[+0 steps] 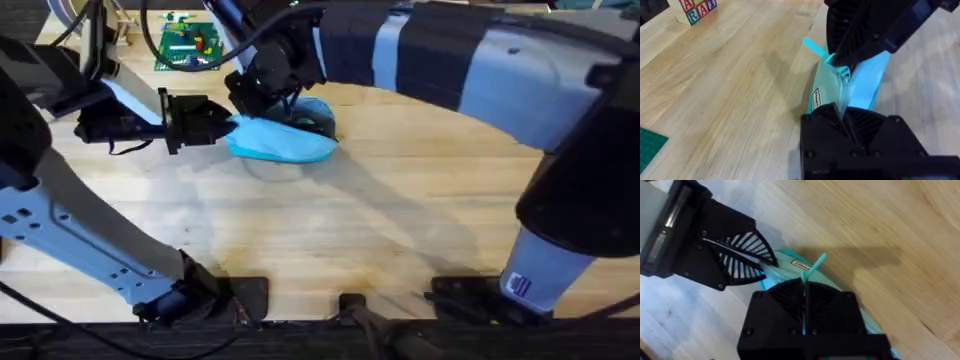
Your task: Unzip the bag, pick up the pens from the table one at a time and place them inside, then zip the bag closed.
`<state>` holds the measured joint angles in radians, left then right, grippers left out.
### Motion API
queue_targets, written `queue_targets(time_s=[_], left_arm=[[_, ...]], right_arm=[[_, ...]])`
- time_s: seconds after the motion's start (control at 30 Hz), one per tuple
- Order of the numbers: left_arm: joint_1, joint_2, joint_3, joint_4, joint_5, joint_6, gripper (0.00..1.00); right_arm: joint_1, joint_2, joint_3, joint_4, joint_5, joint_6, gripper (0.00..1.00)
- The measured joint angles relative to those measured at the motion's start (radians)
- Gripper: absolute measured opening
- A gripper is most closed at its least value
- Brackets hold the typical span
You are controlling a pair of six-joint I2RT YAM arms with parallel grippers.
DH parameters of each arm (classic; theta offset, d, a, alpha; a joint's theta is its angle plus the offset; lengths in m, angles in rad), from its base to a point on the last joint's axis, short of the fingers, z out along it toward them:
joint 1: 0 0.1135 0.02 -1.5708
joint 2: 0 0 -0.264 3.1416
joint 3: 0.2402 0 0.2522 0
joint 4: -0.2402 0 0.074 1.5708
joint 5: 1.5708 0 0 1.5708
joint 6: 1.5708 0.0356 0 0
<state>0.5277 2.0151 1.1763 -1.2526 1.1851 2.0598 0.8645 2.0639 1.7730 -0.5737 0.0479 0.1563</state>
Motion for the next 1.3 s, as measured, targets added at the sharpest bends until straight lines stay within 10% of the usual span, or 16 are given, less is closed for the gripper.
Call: queue_targets(time_s=[1.3], left_arm=[[-0.012, 0.0, 0.0, 0.008, 0.02, 0.0, 0.041]], right_arm=[[-0.131, 0.0, 0.014, -0.126, -0.034, -0.068, 0.03]])
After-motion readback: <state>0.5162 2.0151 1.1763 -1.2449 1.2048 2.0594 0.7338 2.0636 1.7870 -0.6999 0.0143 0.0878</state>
